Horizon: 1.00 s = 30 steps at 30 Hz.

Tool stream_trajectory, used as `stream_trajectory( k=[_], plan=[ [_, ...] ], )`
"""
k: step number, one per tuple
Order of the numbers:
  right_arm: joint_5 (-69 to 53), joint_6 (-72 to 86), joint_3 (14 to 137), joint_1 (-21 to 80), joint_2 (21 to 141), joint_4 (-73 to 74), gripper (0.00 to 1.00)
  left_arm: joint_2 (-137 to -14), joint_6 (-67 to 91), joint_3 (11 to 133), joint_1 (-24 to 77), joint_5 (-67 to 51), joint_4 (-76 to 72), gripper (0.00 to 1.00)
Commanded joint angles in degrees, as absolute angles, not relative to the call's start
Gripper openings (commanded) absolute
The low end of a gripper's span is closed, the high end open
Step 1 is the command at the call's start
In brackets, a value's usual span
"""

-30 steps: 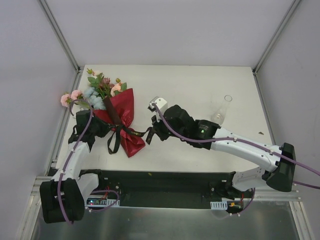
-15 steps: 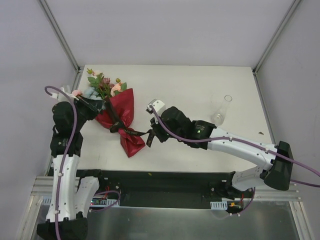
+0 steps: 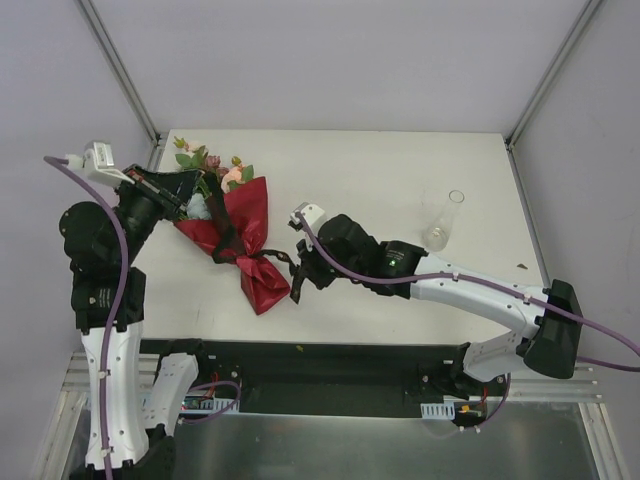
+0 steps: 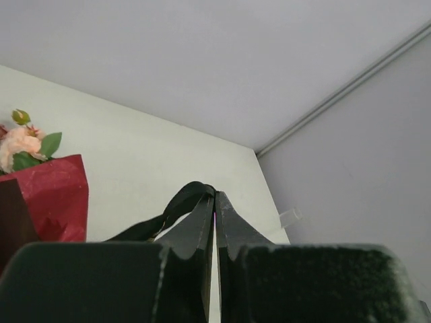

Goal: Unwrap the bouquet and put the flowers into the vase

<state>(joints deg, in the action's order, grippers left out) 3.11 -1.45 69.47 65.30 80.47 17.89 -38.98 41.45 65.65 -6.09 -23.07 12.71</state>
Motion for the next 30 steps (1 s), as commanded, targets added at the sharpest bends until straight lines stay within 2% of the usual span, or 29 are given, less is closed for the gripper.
stream_trajectory(
  k=[1,5,9,11,13,16,24,25,26,27,28,30],
  plan=[
    [3.3,-0.2,69.2,65.7,78.8,16.8,0.01,-43.6,43.5,68.6,-6.2,-32.0,10.9,0.0],
    [6.0,1.0,67.4,65.7,75.9,16.9,0.01,-43.9,42.8,69.8,-6.3,-32.2,10.1,0.0],
    [3.6,0.4,67.1,65.7,73.7,17.0,0.01,-46.7,44.4,71.9,-6.2,-34.1,9.4,0.0],
    [9.4,0.4,67.0,65.7,72.6,18.3,0.01,-46.1,43.9,72.1,-6.2,-33.6,9.6,0.0],
    [14.7,-3.3,67.7,65.3,71.6,18.8,0.01,-42.0,42.4,70.3,-6.2,-25.4,14.1,0.0],
    [16.7,-6.7,71.2,62.5,72.8,20.5,0.01,-36.0,40.0,67.4,-6.2,-10.1,20.8,0.0],
    [11.5,-9.8,79.4,48.7,81.7,21.9,0.01,-31.0,31.5,58.4,-6.2,19.0,37.3,0.0],
    [11.9,-10.2,80.2,47.4,83.0,21.9,0.05,-30.7,31.6,57.2,-6.2,21.2,38.4,0.0],
    [13.2,-10.7,82.7,47.2,84.4,23.5,0.11,-30.2,31.7,56.3,-6.2,24.3,38.8,0.09],
    [14.5,-11.1,84.6,47.3,87.6,24.8,0.17,-29.7,31.6,54.8,-6.2,24.6,39.3,0.46],
    [15.3,-11.1,86.3,47.6,89.2,26.0,0.38,-29.4,31.6,54.1,-6.2,24.3,39.4,0.6],
    [14.2,-9.4,90.7,48.3,93.2,28.5,0.53,-29.8,31.6,53.2,-6.2,21.1,39.2,0.8]
  ],
)
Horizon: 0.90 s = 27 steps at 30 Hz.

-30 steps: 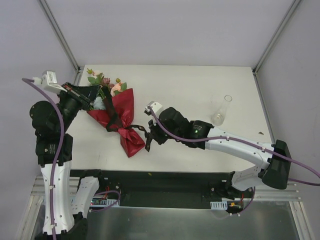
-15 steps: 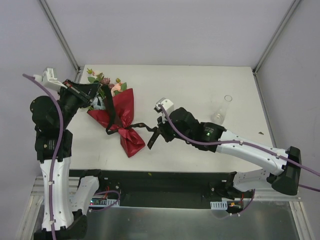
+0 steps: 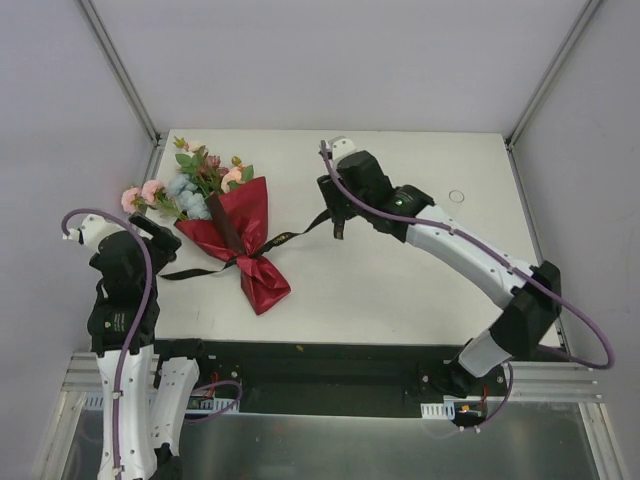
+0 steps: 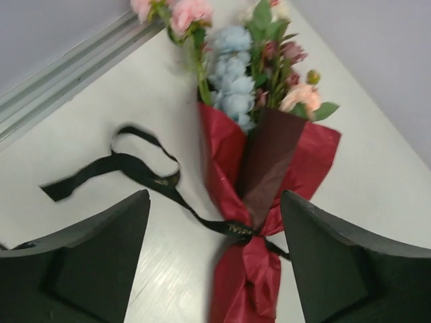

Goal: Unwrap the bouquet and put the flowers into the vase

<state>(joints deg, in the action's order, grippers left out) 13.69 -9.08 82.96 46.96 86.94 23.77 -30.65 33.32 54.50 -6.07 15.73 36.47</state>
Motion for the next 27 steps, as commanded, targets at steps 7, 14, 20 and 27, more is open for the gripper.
stream_trajectory(
  k=[7,14,20,27],
  plan=[
    [-4.2,1.3,93.2,55.0,101.2,19.6,0.61,-39.2,27.2,50.7,-6.2,-8.4,31.2,0.53],
    [-16.3,8.9,97.6,56.3,114.2,8.0,0.16,-49.9,31.2,47.9,-6.2,-20.5,26.6,0.23],
    [-17.1,8.9,99.5,56.4,119.7,5.6,0.1,-54.4,32.9,45.7,-6.2,-27.4,23.0,0.18],
    [-16.6,8.8,101.2,56.7,123.8,5.5,0.1,-57.8,35.2,42.3,-6.2,-29.4,18.8,0.15]
  ],
)
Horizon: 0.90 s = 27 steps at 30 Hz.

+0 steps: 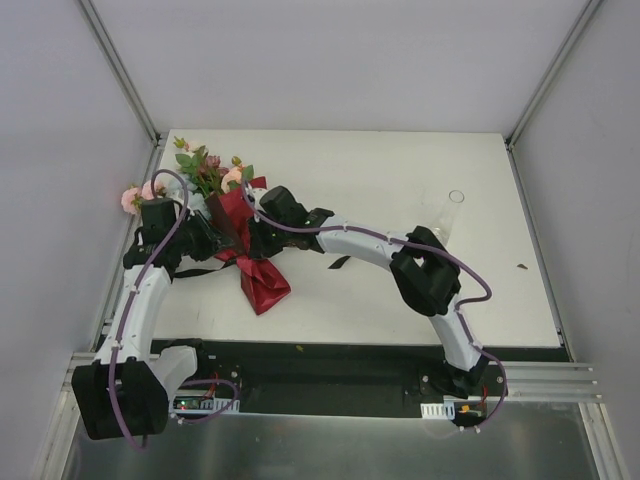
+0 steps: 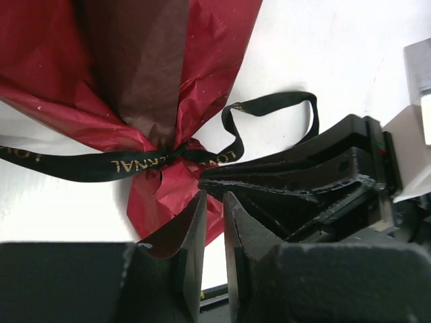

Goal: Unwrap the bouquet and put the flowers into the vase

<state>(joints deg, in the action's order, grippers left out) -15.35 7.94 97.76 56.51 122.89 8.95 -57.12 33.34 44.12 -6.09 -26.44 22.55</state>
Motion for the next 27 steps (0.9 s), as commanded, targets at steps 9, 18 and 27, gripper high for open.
stream_trajectory(
  k=[9,18,27],
  plan=[
    [-18.0,10.3,96.9,57.7,125.2,2.3,0.08,-62.8,37.8,39.6,-6.3,-29.5,14.3,0.07],
    [-19.5,17.0,90.7,58.2,126.6,-4.7,0.05,-68.6,40.3,34.6,-6.2,-29.4,9.2,0.0],
    [-21.0,17.4,88.4,57.4,124.9,-4.9,0.11,-72.3,40.3,31.0,-6.2,-28.1,5.5,0.0]
  ],
)
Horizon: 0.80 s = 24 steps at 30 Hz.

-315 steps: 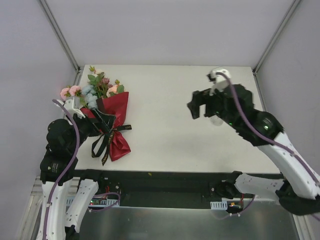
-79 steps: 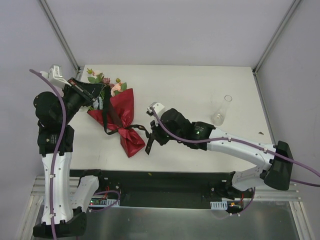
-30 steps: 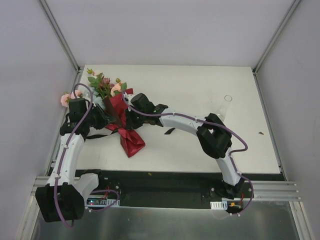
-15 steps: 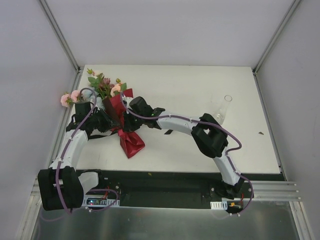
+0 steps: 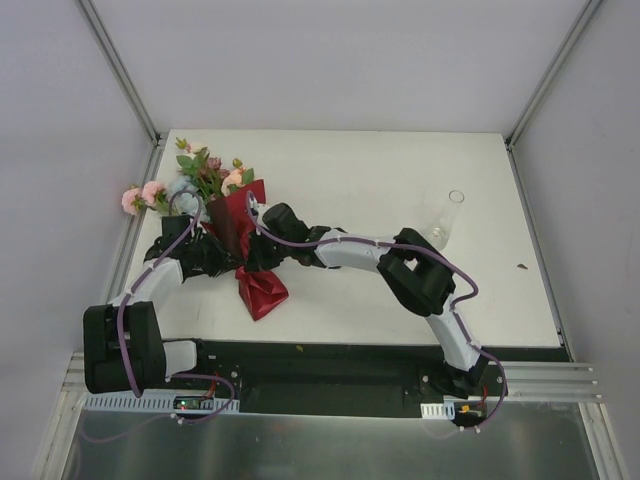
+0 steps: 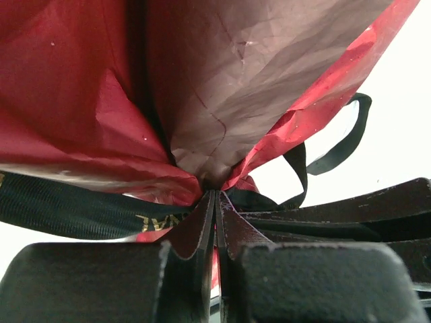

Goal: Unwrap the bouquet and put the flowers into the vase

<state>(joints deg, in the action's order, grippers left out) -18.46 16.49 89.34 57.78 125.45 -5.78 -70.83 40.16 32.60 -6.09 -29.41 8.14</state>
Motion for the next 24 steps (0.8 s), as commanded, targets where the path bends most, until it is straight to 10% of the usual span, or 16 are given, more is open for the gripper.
stream_trajectory(
  k=[1,10,19,24],
  plan=[
    [-21.1,17.8,88.2,57.0,123.5,-4.9,0.11,-72.7,40.3,30.3,-6.2,-27.9,5.4,0.0],
    [-23.1,18.9,87.5,54.3,120.1,-4.0,0.14,-65.9,39.4,25.8,-6.2,-28.5,5.4,0.0],
    [-22.9,20.3,85.9,55.9,121.7,-6.3,0.1,-56.5,38.7,26.5,-6.2,-31.5,7.8,0.3],
    [-20.3,19.0,85.7,55.8,121.3,-4.7,0.1,-56.8,39.2,25.1,-6.2,-31.1,8.3,0.23]
  ],
)
